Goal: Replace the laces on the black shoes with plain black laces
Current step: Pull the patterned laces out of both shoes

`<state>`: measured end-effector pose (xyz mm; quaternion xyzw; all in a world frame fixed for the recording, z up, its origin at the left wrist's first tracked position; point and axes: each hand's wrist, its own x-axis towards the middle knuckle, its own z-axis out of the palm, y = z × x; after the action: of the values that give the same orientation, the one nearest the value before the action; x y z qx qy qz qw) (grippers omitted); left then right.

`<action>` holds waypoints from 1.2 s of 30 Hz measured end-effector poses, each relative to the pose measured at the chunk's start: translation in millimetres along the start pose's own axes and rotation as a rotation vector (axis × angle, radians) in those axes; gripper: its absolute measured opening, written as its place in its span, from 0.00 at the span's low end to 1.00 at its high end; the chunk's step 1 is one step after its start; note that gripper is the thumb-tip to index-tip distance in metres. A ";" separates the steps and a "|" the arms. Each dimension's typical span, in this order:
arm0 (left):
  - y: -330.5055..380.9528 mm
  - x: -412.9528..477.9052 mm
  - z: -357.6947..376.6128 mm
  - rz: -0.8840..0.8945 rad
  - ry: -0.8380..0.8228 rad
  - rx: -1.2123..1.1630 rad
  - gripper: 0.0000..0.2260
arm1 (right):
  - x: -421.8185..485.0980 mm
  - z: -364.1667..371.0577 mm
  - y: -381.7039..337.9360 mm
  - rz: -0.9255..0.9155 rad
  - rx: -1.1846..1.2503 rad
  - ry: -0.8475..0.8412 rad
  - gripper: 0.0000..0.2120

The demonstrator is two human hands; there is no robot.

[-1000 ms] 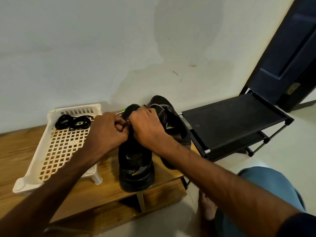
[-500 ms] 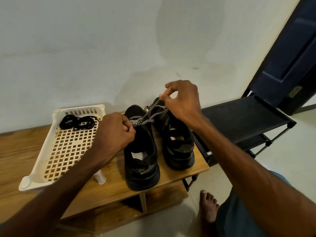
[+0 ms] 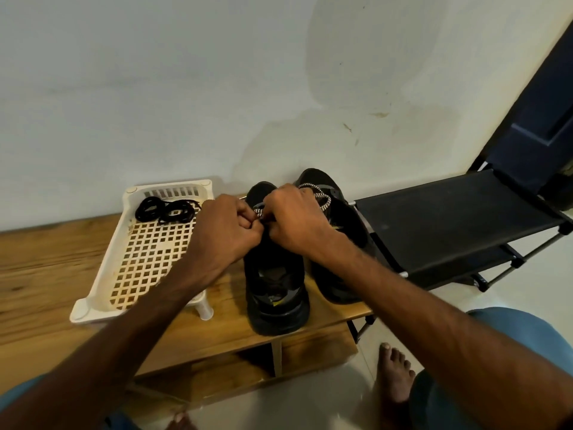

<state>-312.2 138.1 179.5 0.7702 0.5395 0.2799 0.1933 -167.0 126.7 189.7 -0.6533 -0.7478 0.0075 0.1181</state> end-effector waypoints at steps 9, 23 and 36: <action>9.8 -5.1 11.2 0.017 0.047 0.121 0.05 | -8.3 -6.9 13.8 0.145 0.412 -0.036 0.06; 6.0 -6.3 17.0 0.045 0.076 0.180 0.08 | -8.5 -0.5 7.5 0.072 0.225 -0.093 0.08; 12.5 -4.0 6.4 0.000 0.020 0.327 0.08 | -5.2 -27.1 58.0 0.167 0.474 0.250 0.04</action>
<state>-300.1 130.1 181.3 0.7886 0.5797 0.1962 0.0599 -104.8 126.3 205.6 -0.6628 -0.6483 0.1113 0.3579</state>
